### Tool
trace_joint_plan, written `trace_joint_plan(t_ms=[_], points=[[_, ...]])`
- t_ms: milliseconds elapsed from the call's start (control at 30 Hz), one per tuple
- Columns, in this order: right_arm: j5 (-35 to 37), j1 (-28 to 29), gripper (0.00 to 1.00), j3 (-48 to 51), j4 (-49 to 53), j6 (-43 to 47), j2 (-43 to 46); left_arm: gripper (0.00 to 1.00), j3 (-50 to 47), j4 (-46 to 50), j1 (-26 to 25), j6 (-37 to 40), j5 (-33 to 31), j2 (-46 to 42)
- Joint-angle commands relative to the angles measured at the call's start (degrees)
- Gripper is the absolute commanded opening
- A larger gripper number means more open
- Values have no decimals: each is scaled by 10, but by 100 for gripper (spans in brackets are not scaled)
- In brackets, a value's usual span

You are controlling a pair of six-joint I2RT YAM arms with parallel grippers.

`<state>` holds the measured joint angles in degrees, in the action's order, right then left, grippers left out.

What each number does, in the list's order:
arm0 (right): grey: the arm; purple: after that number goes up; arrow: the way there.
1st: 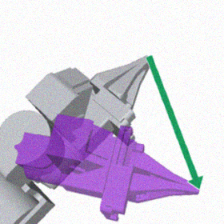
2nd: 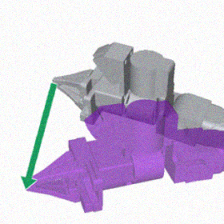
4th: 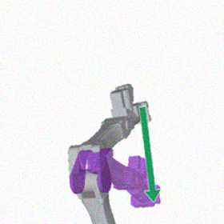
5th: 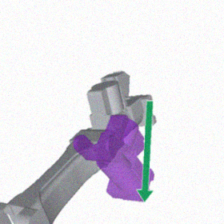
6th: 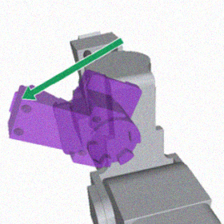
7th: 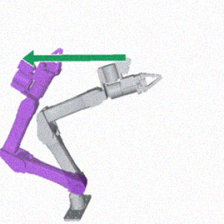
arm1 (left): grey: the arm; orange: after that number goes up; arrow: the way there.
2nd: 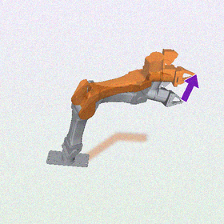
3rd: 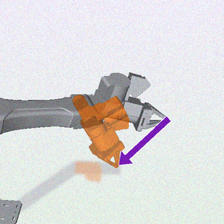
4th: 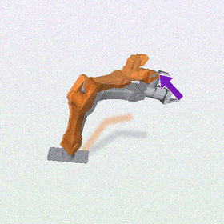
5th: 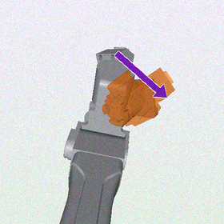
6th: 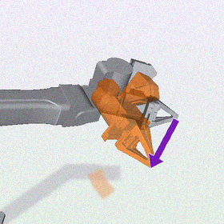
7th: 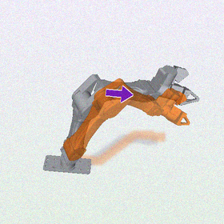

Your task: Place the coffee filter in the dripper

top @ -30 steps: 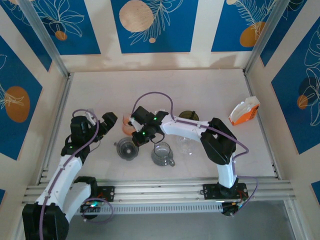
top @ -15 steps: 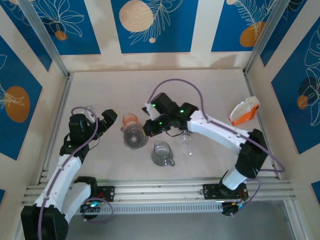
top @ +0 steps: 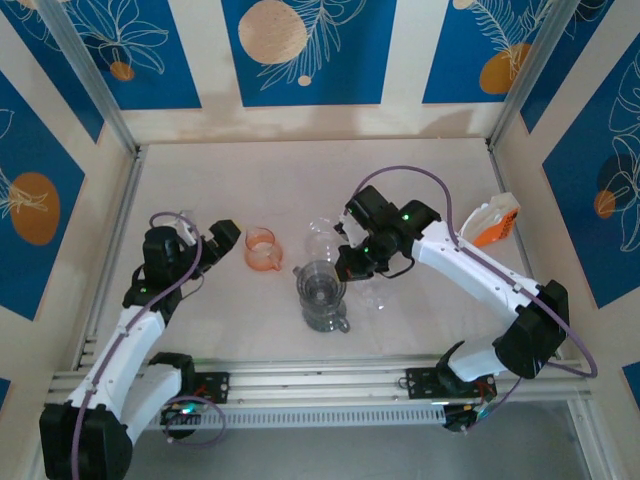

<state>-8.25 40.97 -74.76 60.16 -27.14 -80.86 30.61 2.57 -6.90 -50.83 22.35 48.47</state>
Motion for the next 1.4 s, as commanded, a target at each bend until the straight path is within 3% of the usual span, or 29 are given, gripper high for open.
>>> trace_joint_plan(t_ms=[0, 833, 900, 1033, 1100, 1233, 1367], points=[[-27, -5, 0, -7, 35, 1, -4, 100, 6, -3, -7, 10, 8, -2], [-7, -18, 0, 18, 6, 1, -27, 100, 7, -3, -15, 11, 11, 0], [-7, -19, 5, 19, 3, 0, -26, 100, 7, -3, -15, 11, 11, 1], [-10, -19, 36, 19, -1, -4, -25, 100, 6, -6, -18, 13, 13, 2], [-10, -20, 46, 19, -3, -4, -22, 100, 6, -10, -20, 12, 14, 2], [0, -20, 58, 20, -15, -13, -7, 100, 6, -19, -32, 14, 10, 2], [21, -34, 63, 35, -40, -28, 39, 100, 20, -15, -71, 31, -19, 9]])
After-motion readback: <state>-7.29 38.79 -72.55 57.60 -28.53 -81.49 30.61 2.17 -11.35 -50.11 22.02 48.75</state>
